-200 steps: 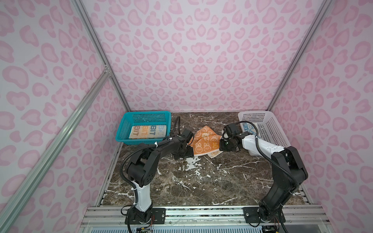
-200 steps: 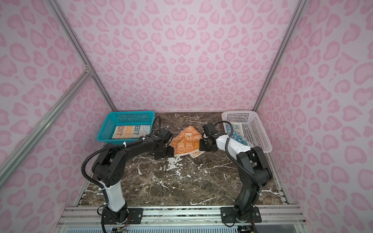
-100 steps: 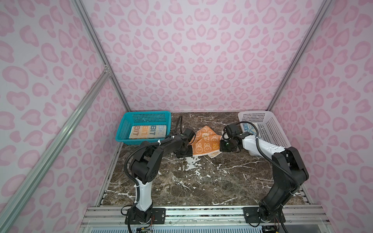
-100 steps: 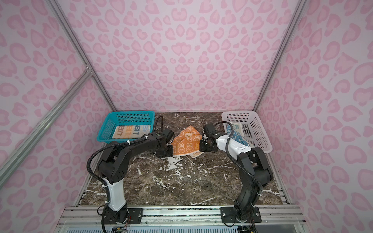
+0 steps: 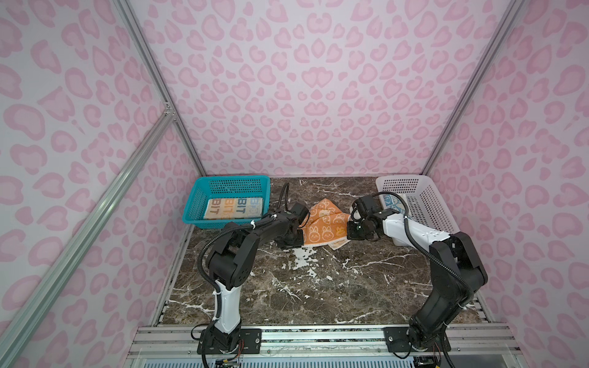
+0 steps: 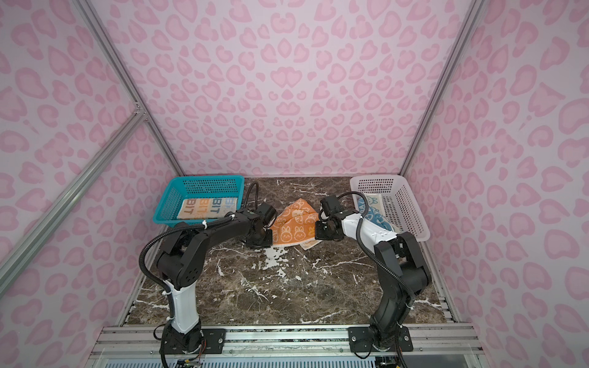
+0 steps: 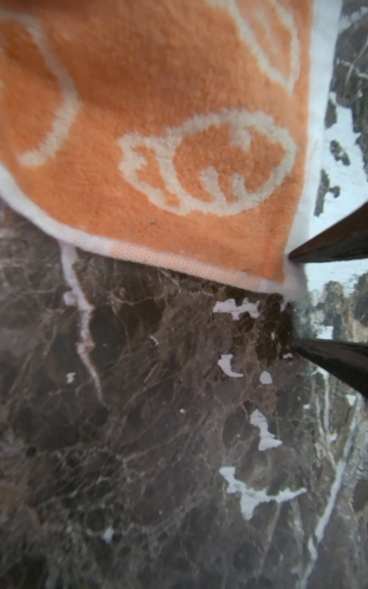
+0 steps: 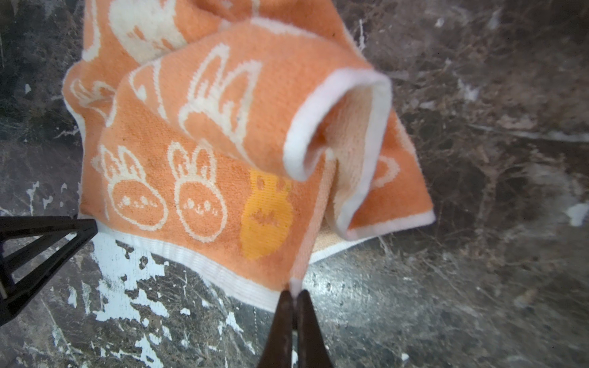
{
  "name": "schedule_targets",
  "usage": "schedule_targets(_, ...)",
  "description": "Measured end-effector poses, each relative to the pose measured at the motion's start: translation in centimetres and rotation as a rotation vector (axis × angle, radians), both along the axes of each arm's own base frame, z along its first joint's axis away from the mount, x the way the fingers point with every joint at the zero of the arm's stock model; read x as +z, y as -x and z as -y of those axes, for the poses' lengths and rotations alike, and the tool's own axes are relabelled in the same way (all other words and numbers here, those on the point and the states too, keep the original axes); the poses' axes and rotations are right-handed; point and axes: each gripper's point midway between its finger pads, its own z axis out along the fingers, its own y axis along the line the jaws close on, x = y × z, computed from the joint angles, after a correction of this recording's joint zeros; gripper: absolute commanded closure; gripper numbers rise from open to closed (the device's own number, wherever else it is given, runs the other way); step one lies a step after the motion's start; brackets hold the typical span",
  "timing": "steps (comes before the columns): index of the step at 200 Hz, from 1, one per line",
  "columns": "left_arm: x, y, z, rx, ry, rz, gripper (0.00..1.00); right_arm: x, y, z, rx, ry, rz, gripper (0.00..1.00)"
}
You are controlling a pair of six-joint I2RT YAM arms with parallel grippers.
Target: Fold and stack the towels
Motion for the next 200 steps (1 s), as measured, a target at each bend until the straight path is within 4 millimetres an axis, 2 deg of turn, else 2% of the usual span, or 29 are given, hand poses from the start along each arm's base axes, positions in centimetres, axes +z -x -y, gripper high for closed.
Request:
schedule_targets(55,0.4,-1.5,2.2,-0.013,0.078,0.034,0.63,-0.1,0.0,0.0,0.000,0.001,-0.001,1.00)
schedule_targets(58,0.4,-1.5,2.3,-0.014,0.080,0.036,0.68,-0.1,0.1,0.0,0.000,0.001,-0.001,1.00)
schedule_targets(74,0.4,-1.8,2.7,-0.016,0.098,0.044,0.78,-0.3,0.2,0.1,0.000,0.002,-0.006,1.00)
schedule_targets(87,0.4,-2.0,3.0,-0.016,0.109,0.052,0.91,-0.2,0.1,0.1,0.000,0.002,-0.004,1.00)
schedule_targets(100,0.3,-2.1,3.2,-0.017,0.120,0.053,0.97,-0.2,0.2,0.1,0.000,0.002,-0.004,1.00)
schedule_targets(135,0.5,-2.1,3.3,-0.016,0.132,0.059,0.97,-0.1,0.1,0.0,0.001,-0.001,-0.005,1.00)
schedule_targets(148,0.8,-2.1,3.4,-0.016,0.137,0.052,0.97,0.9,-0.1,-0.1,0.001,-0.006,0.008,1.00)
schedule_targets(158,1.3,-2.0,3.2,-0.011,0.144,0.033,0.97,2.4,-0.5,-0.2,0.002,-0.018,0.036,1.00)
schedule_targets(175,4.2,-3.1,3.0,0.008,0.176,0.054,0.97,6.5,-1.7,-0.7,0.005,-0.049,0.113,1.00)
schedule_targets(187,8.4,-5.5,2.8,0.032,0.225,0.136,0.97,9.6,-2.5,-1.1,0.011,-0.070,0.174,1.00)
schedule_targets(200,13.9,-7.9,2.8,0.050,0.297,0.247,0.97,13.4,-3.4,-1.3,0.010,-0.095,0.240,1.00)
